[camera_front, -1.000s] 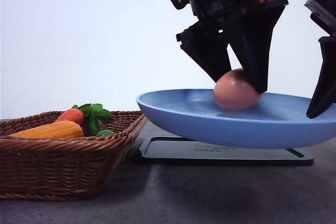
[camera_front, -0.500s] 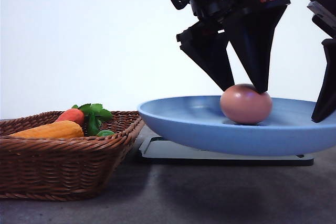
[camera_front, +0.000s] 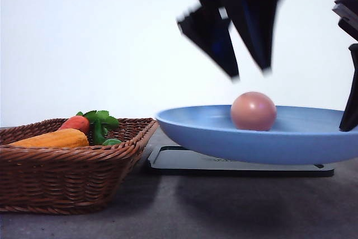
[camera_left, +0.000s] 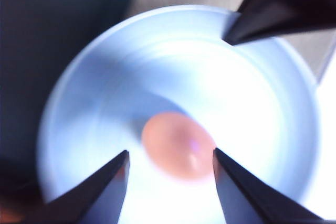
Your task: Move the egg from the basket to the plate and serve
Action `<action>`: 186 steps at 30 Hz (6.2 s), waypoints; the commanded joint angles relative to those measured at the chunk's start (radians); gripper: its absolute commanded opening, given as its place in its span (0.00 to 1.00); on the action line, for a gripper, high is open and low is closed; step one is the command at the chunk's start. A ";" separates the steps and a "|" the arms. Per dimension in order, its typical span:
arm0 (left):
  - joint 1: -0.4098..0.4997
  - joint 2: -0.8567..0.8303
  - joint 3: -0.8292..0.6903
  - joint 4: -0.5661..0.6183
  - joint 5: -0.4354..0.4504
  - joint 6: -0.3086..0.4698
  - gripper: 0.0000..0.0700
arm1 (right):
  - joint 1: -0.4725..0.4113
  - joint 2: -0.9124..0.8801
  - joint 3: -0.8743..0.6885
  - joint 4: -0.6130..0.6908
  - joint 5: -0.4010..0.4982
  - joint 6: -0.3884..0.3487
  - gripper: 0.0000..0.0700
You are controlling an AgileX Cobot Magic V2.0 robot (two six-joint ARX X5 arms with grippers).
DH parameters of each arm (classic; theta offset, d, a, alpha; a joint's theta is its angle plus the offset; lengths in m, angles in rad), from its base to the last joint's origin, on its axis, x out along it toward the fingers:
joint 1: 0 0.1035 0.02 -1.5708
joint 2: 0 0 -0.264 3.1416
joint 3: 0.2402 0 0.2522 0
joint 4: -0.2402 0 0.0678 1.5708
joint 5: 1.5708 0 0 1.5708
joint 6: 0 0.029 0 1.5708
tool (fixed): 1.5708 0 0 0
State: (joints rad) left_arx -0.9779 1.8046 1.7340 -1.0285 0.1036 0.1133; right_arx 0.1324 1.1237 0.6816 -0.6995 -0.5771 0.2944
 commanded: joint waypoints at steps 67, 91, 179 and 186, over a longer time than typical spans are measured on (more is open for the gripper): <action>0.291 -0.330 0.021 -0.096 -0.439 0.008 0.00 | -0.110 0.371 0.600 -0.142 0.178 -0.183 0.00; 0.640 -0.788 -0.787 0.612 -0.075 -0.106 0.00 | 0.279 -0.300 0.154 0.307 0.670 -0.229 0.00; 0.984 -1.802 -1.722 0.827 -0.094 -0.106 0.00 | 0.394 -0.501 -0.291 0.716 0.769 -0.205 0.00; 0.984 -1.802 -1.722 0.827 -0.094 -0.106 0.00 | 0.351 -0.759 -0.301 0.661 0.793 -0.276 0.00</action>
State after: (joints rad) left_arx 0.0059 0.0044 0.0341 -0.1890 0.0067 0.0055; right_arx 0.4877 0.3955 0.3836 -0.0481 0.2115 0.0577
